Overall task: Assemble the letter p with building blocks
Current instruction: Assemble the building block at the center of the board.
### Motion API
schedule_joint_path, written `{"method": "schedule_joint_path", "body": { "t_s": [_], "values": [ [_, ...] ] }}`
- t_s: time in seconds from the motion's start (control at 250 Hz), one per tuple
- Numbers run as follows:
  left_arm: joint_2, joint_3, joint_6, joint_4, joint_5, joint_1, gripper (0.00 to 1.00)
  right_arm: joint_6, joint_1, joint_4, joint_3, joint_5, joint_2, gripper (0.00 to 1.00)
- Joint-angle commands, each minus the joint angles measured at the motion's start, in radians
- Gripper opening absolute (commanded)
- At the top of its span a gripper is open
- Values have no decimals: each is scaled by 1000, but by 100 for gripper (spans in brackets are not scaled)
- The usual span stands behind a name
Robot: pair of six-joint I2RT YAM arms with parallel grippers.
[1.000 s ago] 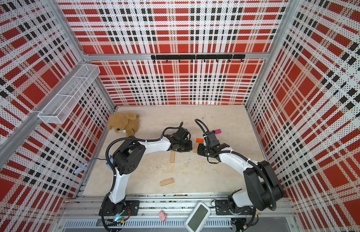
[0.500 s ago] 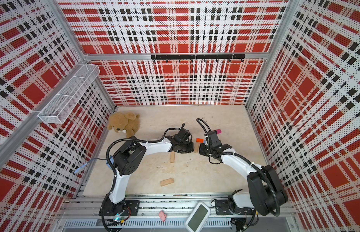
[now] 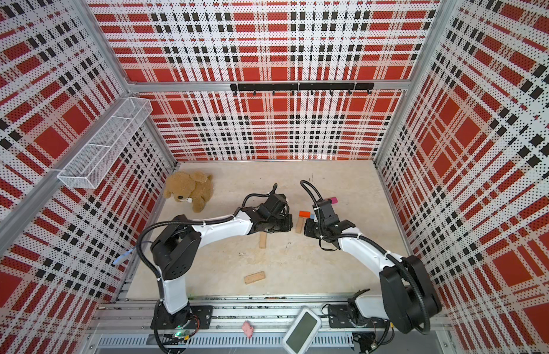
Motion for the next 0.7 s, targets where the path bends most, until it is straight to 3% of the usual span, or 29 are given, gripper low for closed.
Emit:
{"method": "schedule_joint_path", "body": {
  "t_s": [0.0, 0.148, 0.696],
  "values": [
    [-41, -68, -12, 14, -43, -43, 10, -8, -5, 0, -17, 26, -73, 39],
    [-19, -97, -9, 20, -48, -87, 10, -13, -9, -15, -25, 51, -133, 46],
    [164, 26, 12, 16, -33, -80, 9, -20, -14, -18, -25, 53, -143, 46]
  ]
}}
